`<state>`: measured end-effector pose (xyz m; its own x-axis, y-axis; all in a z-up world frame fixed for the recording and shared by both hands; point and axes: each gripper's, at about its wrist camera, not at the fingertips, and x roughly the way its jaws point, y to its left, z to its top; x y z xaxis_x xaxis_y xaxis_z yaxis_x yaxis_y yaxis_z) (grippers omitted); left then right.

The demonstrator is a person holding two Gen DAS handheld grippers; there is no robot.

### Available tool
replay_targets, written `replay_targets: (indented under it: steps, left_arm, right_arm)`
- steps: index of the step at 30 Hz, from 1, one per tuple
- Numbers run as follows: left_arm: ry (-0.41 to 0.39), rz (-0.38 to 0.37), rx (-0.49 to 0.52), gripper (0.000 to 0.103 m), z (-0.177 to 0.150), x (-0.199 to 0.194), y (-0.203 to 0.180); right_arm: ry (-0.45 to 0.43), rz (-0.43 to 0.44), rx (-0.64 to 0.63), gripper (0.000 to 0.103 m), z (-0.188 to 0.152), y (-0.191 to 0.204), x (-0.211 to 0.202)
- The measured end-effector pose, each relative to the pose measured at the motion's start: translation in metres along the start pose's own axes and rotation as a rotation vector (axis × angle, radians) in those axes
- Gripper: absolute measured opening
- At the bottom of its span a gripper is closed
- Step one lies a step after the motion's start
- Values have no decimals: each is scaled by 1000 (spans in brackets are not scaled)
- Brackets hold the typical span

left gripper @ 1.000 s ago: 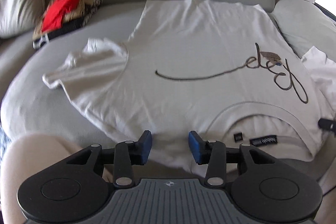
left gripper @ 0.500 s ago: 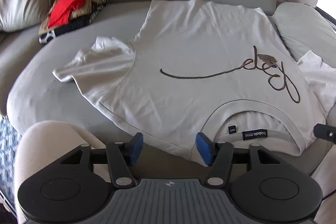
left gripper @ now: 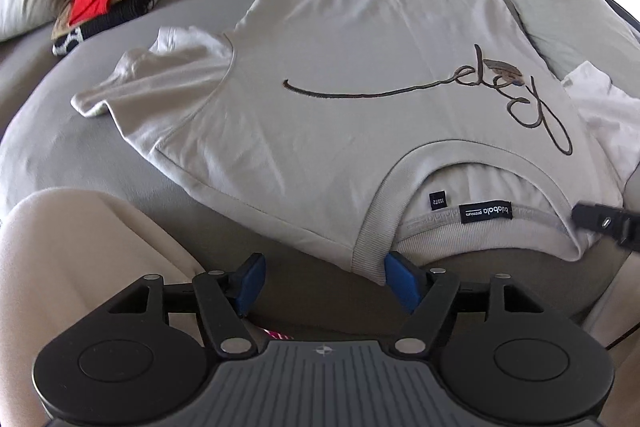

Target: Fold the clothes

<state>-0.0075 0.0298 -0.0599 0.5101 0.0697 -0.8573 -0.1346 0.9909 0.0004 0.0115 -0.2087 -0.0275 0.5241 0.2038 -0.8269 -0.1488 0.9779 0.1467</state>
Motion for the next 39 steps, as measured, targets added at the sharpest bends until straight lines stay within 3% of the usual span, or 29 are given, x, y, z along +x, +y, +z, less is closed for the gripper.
replay_targets:
  steps: [6, 10, 15, 22, 24, 26, 31, 37, 39]
  left_arm:
    - [-2, 8, 4, 69, 0, -2, 0]
    - [-14, 6, 19, 67, 4, -12, -1]
    - [-92, 4, 60, 67, 18, -39, 0]
    - [-291, -53, 23, 68, 78, -104, 28]
    - [-341, -90, -17, 69, 104, -116, 42]
    - [-360, -142, -75, 69, 133, -118, 57]
    - [-328, -198, -156, 61, 211, -70, 88]
    - [-266, -181, -224, 51, 274, 53, 116]
    - [-249, -191, -255, 51, 289, 96, 127]
  right_arm:
    - [65, 29, 53, 28, -9, -5, -11]
    - [-40, 46, 52, 30, 0, -1, -39]
    - [-148, 85, 32, 50, 27, 5, -73]
    - [-274, 135, 15, 59, 86, 3, -113]
    - [-320, 154, 42, 73, 110, -4, -123]
    - [-343, 183, 85, 77, 137, -19, -123]
    - [-344, 152, 206, 75, 203, -64, -79]
    - [-253, 97, 343, 74, 264, -119, 46]
    - [-220, 90, 376, 58, 281, -138, 94]
